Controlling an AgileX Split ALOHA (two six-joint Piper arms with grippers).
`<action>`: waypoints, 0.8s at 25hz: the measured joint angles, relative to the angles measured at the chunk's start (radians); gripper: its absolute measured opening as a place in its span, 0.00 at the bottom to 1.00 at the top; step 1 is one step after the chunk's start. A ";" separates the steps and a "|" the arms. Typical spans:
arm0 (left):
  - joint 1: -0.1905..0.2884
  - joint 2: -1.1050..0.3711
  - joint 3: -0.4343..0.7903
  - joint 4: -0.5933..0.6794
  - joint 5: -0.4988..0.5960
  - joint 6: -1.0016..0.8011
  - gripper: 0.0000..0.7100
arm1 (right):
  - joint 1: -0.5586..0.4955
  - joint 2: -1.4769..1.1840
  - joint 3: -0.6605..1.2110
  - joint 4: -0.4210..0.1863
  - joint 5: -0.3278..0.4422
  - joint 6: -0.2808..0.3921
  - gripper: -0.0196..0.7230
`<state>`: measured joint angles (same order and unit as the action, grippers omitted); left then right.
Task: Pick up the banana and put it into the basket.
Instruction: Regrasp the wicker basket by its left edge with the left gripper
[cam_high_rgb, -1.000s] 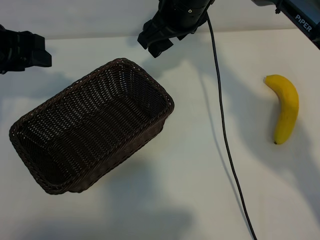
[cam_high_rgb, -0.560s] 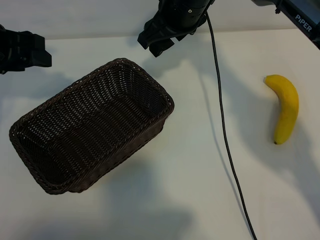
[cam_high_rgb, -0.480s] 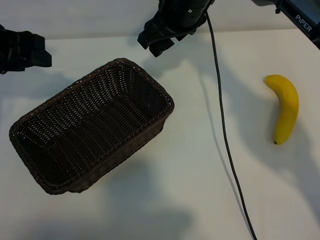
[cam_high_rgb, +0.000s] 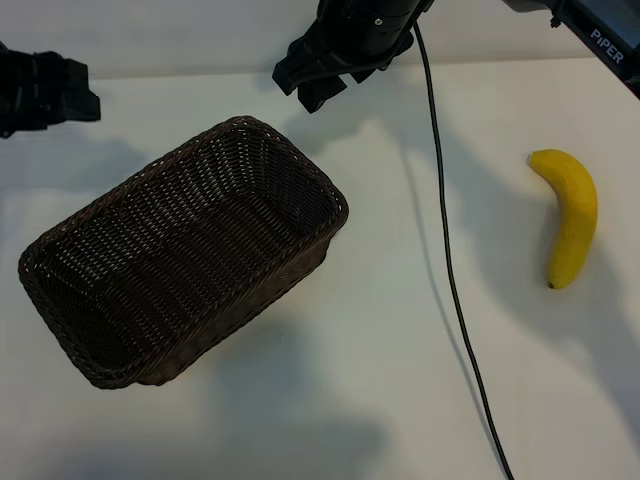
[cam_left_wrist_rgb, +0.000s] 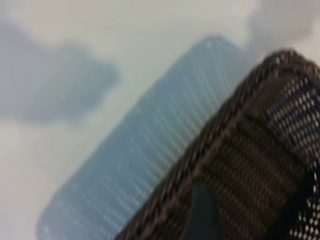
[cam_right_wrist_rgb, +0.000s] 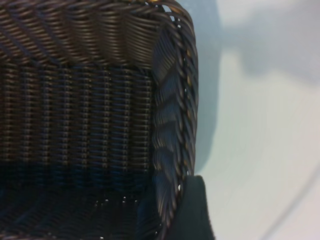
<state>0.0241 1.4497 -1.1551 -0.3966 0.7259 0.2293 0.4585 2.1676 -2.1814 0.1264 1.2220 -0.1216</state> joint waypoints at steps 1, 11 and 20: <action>0.000 0.000 0.000 0.000 -0.003 0.000 0.83 | 0.000 0.000 0.000 0.000 0.000 0.000 0.81; 0.000 0.000 0.000 0.000 0.031 -0.042 0.83 | 0.000 0.000 0.000 0.031 0.000 0.004 0.81; 0.000 -0.218 0.154 0.013 0.017 -0.247 0.76 | 0.000 0.000 0.000 0.034 0.000 0.004 0.81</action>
<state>0.0241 1.2318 -1.0008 -0.3839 0.7427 -0.0179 0.4585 2.1676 -2.1814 0.1604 1.2220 -0.1175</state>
